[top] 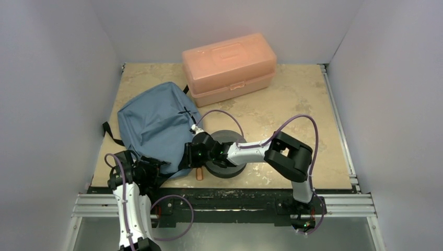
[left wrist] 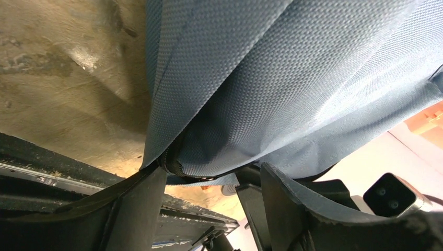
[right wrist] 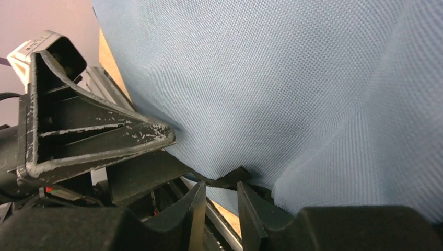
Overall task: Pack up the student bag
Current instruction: Zip the student bag at the center of the board.
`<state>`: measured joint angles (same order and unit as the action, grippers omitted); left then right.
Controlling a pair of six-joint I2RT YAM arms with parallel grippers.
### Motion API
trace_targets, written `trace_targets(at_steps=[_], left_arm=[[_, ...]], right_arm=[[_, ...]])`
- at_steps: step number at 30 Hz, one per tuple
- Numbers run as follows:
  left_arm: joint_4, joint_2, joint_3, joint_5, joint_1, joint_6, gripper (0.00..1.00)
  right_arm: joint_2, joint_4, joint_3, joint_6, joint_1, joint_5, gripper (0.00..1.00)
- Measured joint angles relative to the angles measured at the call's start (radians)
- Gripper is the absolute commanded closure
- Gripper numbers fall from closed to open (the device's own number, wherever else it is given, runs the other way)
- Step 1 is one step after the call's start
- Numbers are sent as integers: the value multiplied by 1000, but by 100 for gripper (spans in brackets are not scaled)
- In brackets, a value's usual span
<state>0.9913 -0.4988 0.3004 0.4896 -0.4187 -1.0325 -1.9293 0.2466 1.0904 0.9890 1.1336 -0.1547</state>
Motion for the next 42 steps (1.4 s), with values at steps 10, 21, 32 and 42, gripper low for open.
trace_targets(at_steps=[10, 21, 32, 42], left_arm=[[-9, 2, -5, 18, 0, 3, 36], [-27, -36, -5, 31, 0, 6, 37], [-26, -31, -4, 18, 0, 5, 29], [44, -71, 91, 23, 0, 8, 22]], right_arm=[[-78, -145, 138, 16, 9, 87, 63], [-118, -333, 259, 35, 79, 286, 73], [-121, -312, 267, -93, 122, 398, 100], [141, -17, 18, -282, 159, 480, 100]])
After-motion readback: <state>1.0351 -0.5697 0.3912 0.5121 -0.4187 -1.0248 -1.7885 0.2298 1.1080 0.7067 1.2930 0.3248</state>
